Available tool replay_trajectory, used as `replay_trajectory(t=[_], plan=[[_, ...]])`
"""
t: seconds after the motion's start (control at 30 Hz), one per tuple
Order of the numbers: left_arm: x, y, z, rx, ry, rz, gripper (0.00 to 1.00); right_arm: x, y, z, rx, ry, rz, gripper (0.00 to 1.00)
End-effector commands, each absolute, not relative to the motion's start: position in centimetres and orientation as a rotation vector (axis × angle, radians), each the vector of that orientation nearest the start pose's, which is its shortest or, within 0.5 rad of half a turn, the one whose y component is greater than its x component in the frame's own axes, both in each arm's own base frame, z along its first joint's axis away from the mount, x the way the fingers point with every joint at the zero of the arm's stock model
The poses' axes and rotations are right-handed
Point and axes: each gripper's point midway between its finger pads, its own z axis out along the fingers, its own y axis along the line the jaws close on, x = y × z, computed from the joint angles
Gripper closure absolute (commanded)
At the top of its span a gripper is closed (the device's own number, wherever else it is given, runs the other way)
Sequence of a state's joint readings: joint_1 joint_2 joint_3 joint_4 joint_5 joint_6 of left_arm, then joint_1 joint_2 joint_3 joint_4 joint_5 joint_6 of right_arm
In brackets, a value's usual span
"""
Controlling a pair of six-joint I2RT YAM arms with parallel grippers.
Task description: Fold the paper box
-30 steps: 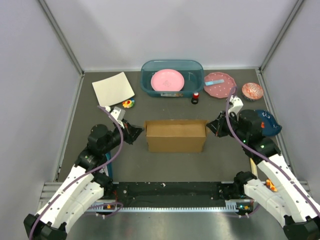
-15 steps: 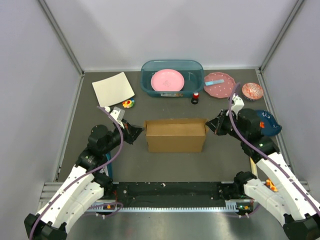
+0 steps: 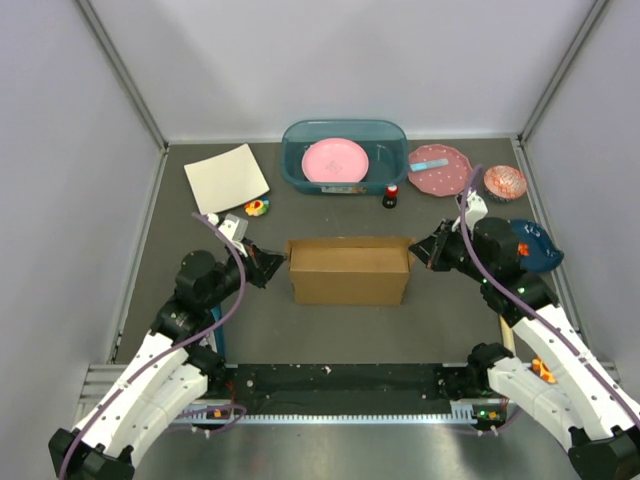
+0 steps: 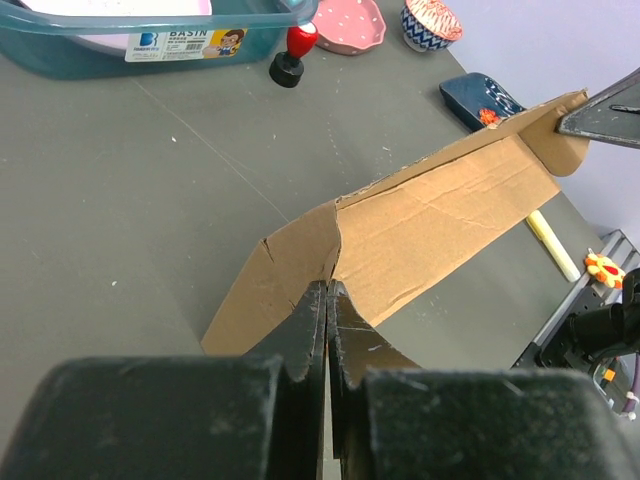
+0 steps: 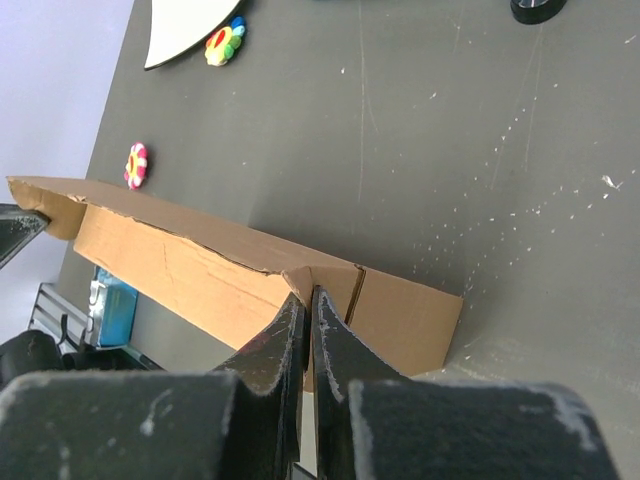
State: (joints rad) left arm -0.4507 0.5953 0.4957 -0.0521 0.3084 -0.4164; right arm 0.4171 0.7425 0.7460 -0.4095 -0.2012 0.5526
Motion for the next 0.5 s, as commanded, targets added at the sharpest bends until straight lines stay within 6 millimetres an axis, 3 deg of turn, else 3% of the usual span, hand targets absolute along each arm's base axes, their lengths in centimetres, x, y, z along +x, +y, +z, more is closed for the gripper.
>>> replay_trajectory(t=[0.0, 0.47], plan=[[21.7, -18.8, 23.1, 0.287, 1.743, -0.934, 1.0, 22.1, 18.1, 22.8, -0.023, 2.077, 0.918, 1.0], [22.0, -18.7, 22.7, 0.266, 1.754, -0.923, 1.0, 21.4, 18.6, 24.3, 0.016, 2.093, 0.988, 1.0]])
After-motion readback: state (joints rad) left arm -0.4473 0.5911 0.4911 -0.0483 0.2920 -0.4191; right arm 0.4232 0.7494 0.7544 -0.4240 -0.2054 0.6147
